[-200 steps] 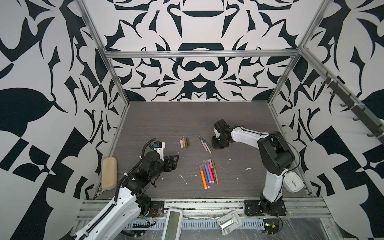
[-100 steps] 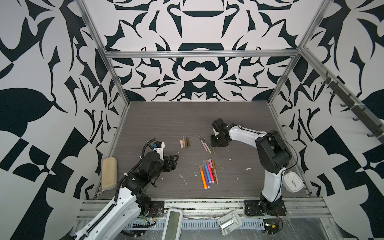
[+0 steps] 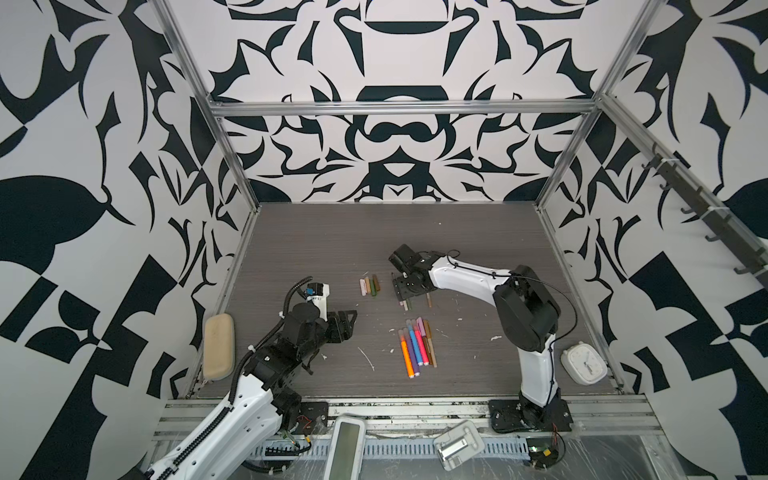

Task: Open the pen caps
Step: 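Lower the brown-bodied pen beside the uncapped pens with the right gripper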

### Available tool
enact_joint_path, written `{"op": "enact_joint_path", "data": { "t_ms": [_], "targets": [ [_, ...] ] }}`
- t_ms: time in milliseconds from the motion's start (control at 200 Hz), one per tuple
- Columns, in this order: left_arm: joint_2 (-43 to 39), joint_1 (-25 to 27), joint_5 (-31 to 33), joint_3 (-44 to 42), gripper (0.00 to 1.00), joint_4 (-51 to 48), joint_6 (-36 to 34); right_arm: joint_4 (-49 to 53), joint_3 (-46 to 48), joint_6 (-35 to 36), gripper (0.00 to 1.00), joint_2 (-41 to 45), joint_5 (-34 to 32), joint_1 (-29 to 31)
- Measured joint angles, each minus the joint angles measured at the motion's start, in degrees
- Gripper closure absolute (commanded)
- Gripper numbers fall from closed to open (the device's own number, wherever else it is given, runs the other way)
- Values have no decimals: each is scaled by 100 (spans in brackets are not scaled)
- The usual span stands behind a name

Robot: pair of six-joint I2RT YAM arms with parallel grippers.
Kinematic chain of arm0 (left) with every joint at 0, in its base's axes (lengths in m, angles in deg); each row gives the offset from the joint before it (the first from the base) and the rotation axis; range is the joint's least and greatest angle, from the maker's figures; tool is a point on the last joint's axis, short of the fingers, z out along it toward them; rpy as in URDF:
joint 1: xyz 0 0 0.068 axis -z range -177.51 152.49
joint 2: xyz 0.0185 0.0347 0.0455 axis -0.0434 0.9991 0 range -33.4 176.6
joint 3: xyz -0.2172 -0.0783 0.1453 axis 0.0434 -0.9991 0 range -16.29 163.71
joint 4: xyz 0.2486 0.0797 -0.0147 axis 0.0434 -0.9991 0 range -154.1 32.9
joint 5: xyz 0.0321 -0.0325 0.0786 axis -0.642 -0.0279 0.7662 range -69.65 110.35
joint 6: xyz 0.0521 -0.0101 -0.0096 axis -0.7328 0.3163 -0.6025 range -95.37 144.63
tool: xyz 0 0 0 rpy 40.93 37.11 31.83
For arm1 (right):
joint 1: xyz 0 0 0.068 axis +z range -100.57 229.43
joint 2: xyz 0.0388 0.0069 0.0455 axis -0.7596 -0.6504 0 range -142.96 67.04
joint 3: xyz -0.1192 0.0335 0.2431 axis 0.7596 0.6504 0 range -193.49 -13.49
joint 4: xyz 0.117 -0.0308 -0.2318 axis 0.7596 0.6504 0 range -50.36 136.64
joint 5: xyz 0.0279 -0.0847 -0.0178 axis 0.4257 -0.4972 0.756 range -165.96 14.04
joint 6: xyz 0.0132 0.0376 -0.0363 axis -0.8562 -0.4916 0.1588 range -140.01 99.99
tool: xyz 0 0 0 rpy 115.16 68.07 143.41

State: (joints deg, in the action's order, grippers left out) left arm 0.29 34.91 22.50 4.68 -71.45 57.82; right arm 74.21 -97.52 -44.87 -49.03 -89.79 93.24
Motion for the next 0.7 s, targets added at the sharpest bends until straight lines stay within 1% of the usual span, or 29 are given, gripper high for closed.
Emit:
{"op": "enact_joint_path", "data": {
  "t_ms": [105,260,430,565,700],
  "targets": [
    [-33,0,0,0,26,0,0,168,-11,-96,20,-13,-201,20],
    [-37,0,0,0,26,0,0,339,-247,-46,20,-63,-264,68],
    [-61,0,-2,0,26,0,0,476,-933,87,21,-341,-365,494],
    [-118,0,-2,-2,26,0,0,675,-1462,81,24,-704,-398,822],
    [-157,0,-2,-28,26,2,0,844,-1646,13,27,-979,-422,890]
  ]
}}
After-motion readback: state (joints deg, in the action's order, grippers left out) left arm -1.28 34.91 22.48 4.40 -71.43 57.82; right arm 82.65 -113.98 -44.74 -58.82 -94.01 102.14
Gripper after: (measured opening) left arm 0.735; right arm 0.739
